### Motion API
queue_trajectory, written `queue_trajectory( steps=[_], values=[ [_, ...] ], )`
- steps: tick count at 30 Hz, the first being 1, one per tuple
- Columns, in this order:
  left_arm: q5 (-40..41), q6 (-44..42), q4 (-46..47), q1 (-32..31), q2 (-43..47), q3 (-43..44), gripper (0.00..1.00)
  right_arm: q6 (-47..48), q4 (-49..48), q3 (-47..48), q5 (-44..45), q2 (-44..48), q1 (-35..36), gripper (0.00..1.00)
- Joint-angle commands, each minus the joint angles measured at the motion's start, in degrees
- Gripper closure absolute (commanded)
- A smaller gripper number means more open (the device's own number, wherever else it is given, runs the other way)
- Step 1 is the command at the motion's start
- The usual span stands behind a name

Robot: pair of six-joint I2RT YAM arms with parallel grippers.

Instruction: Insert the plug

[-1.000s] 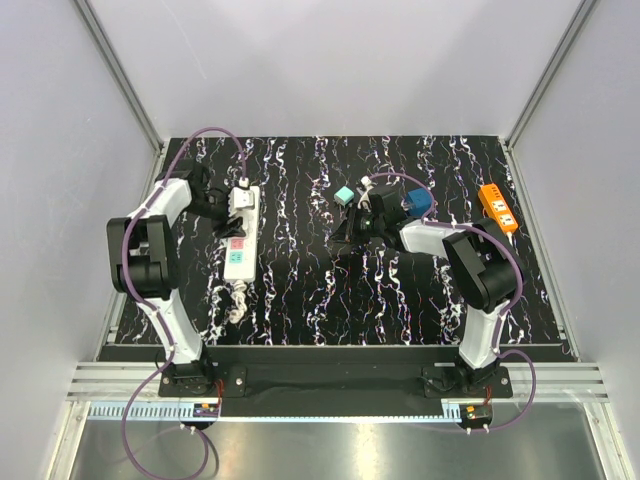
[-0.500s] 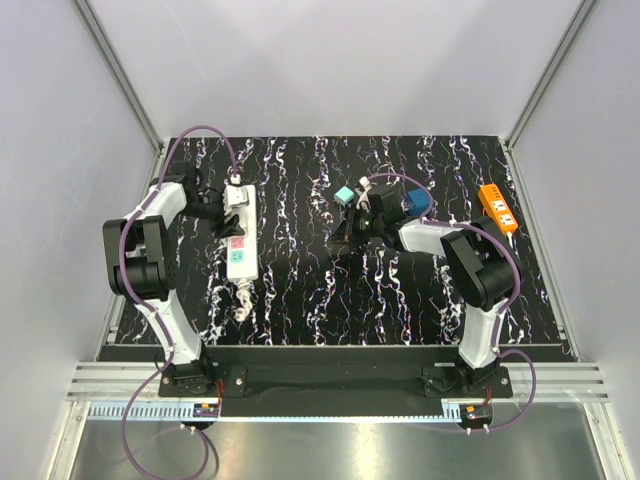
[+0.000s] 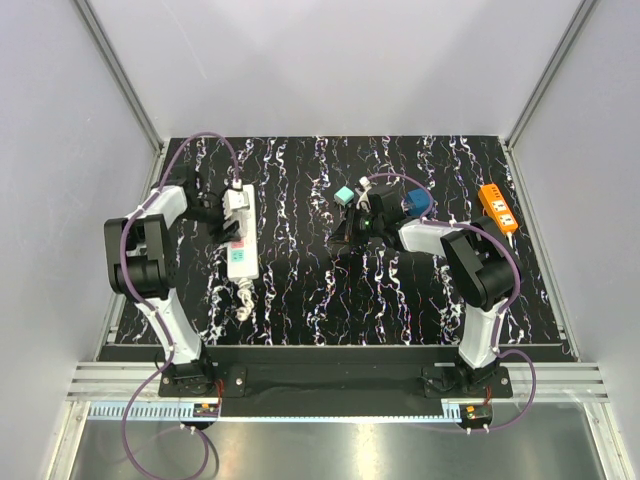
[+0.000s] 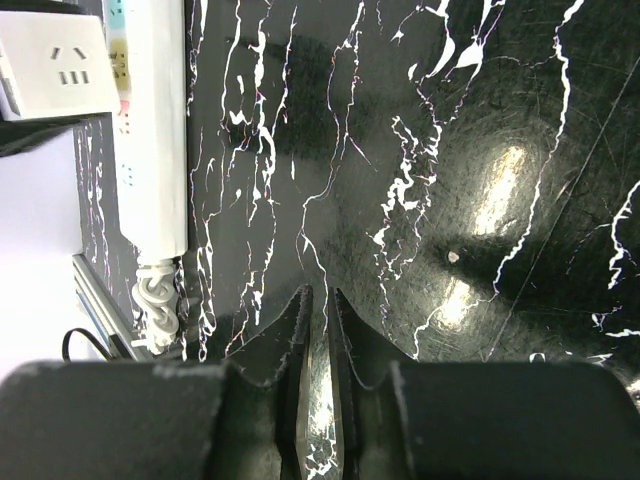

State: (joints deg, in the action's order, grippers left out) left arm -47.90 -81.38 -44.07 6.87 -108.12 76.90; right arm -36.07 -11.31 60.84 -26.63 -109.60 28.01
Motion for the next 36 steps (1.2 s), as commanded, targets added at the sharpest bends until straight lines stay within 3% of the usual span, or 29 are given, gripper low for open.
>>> queue_trajectory(
  steps=[1,2,20,36],
  values=[
    [8.44,-0.44,1.36,1.48,-2.45,-1.93,0.23,0.39,-1.35,2.09,-0.53,-0.44,-0.32,0.83],
    [8.52,-0.35,1.45,1.48,-2.54,-1.85,0.01,0.39,-1.35,2.09,-0.53,-0.44,-0.41,0.83],
    [9.14,2.72,2.85,1.3,2.99,-1.93,0.01,0.74,-0.82,2.09,-0.44,0.26,-0.32,0.83],
    [15.12,6.76,5.32,-2.3,7.3,-5.36,0.01,0.83,-0.64,1.83,-0.61,1.32,-0.32,0.83]
  ],
)
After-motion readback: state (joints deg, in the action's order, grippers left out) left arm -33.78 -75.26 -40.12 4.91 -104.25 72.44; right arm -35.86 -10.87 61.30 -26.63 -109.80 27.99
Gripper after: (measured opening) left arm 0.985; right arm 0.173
